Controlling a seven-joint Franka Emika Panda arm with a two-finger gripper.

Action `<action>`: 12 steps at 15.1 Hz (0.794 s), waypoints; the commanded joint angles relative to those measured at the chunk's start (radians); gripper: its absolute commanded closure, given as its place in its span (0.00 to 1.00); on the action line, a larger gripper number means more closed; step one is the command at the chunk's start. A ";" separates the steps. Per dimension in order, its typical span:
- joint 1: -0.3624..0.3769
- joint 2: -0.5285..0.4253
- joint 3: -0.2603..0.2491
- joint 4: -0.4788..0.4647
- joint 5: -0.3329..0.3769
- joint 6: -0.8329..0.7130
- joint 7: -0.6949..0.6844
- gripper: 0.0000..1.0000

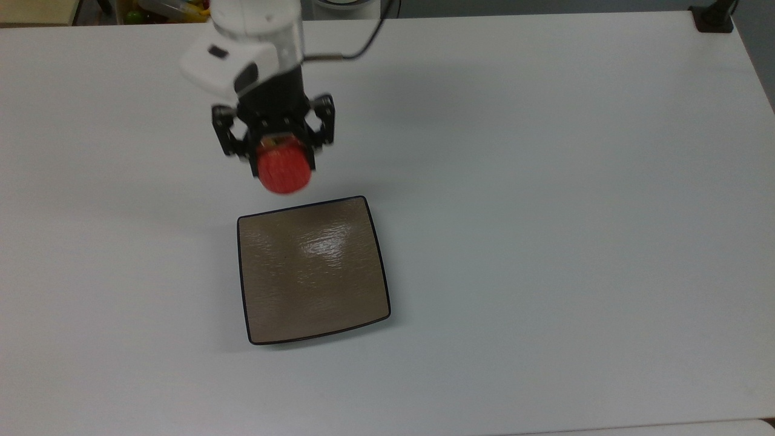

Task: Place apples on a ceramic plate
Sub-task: 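Lift the apple and carry it over the square plate, then lower the apple onto the plate center and open the gripper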

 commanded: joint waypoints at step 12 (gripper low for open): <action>0.006 0.273 0.032 0.026 0.000 0.334 0.060 0.26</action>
